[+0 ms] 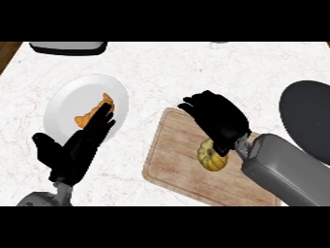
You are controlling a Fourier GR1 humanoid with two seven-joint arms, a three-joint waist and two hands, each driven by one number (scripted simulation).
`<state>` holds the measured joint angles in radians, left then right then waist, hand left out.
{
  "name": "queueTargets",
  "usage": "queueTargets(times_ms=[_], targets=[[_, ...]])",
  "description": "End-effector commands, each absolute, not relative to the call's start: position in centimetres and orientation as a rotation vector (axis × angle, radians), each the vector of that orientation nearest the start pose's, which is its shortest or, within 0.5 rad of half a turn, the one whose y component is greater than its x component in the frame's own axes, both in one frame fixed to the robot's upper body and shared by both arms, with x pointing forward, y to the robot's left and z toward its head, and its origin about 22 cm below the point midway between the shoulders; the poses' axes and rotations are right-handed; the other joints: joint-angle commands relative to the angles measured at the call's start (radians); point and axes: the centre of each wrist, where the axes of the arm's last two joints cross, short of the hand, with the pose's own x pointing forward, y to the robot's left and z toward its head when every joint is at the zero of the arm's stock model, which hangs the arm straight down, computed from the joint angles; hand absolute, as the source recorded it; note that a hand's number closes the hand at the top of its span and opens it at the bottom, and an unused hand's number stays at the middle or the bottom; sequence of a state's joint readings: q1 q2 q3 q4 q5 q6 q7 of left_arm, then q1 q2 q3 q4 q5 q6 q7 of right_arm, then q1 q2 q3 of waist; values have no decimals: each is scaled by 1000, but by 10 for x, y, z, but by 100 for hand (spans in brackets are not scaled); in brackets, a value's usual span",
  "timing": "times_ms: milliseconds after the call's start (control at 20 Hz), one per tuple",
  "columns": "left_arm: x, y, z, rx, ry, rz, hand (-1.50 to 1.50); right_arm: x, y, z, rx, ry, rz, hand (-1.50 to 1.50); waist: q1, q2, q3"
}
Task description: Pick the squash from the cutting board and place it in the pan
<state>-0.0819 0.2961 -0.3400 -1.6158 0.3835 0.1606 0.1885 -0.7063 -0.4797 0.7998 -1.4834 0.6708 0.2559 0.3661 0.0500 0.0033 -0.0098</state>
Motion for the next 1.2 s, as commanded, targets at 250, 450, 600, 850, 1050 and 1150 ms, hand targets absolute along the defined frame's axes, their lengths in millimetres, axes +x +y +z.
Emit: queueTargets(times_ms=[250, 450, 600, 850, 1050, 1150], targets=[[252, 202, 22, -237, -1346, -122, 0, 288, -41, 61, -1208, -515, 2228, -150, -10, -6, 0], [248, 206, 22, -250, -1351, -121, 0, 282, 0, 38, -1209, -193, 2295, -150, -10, -5, 4], [248, 215, 24, -229, -1357, -116, 0, 279, 19, 22, -1224, 15, 2323, -150, -19, -9, 5], [253, 212, 19, -234, -1360, -108, 0, 275, 10, 0, -1265, 156, 2292, -150, -21, -8, 7], [261, 216, 16, -225, -1352, -97, 0, 269, 6, -6, -1257, 147, 2238, -150, -33, -6, 8], [257, 216, 15, -238, -1351, -96, 0, 264, 8, -4, -1289, 139, 2239, -150, -34, -7, 8]])
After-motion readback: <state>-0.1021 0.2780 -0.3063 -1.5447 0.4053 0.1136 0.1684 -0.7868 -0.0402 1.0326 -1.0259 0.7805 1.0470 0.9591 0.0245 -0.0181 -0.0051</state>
